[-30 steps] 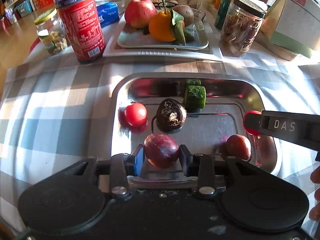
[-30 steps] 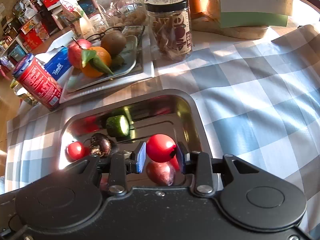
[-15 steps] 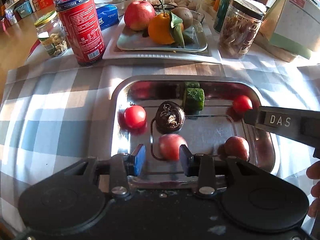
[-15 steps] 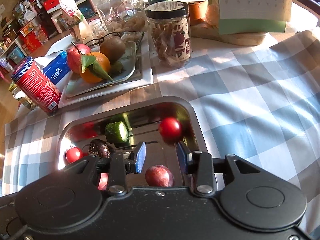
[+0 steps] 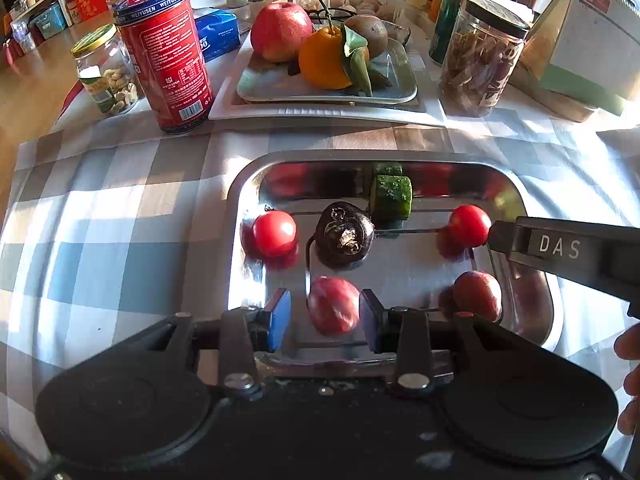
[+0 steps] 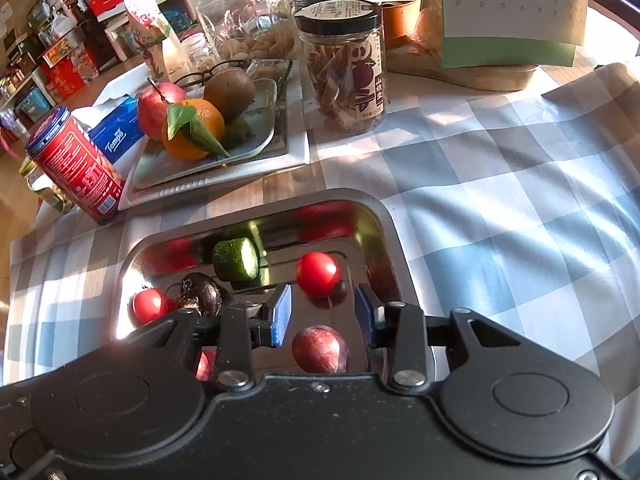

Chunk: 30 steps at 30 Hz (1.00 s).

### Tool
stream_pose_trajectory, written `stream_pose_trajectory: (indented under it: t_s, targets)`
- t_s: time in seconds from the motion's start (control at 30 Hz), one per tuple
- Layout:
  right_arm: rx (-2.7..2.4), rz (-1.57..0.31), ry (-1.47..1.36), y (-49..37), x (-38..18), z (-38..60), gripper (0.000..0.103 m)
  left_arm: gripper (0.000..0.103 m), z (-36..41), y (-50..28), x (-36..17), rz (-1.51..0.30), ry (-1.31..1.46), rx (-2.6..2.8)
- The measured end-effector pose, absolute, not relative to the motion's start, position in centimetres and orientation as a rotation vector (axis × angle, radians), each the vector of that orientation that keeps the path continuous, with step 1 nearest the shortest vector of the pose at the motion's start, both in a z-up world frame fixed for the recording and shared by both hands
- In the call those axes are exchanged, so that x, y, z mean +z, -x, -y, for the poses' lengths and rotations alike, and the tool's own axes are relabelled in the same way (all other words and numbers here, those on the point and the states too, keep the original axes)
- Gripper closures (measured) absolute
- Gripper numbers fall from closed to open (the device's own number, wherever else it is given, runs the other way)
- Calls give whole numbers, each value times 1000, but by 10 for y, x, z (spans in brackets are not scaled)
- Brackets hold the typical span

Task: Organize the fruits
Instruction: 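Open the left tool to drop the plum in the tray while the right tool releases the tomato, then move both open tools back toward the tangerines, passion fruit and cucumber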

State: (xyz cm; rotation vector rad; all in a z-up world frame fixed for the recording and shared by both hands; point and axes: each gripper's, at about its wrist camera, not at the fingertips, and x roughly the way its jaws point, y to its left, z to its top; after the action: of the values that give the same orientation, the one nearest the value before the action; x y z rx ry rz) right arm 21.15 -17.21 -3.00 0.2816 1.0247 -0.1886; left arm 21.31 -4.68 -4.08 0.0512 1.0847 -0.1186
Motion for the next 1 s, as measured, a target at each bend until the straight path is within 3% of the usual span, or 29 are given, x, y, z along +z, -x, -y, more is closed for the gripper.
stream_pose_trajectory:
  t_s: [1.0]
  targets:
    - [-180, -999, -210, -197, -15, 170, 56, 64, 38, -195, -5, -986, -74, -84]
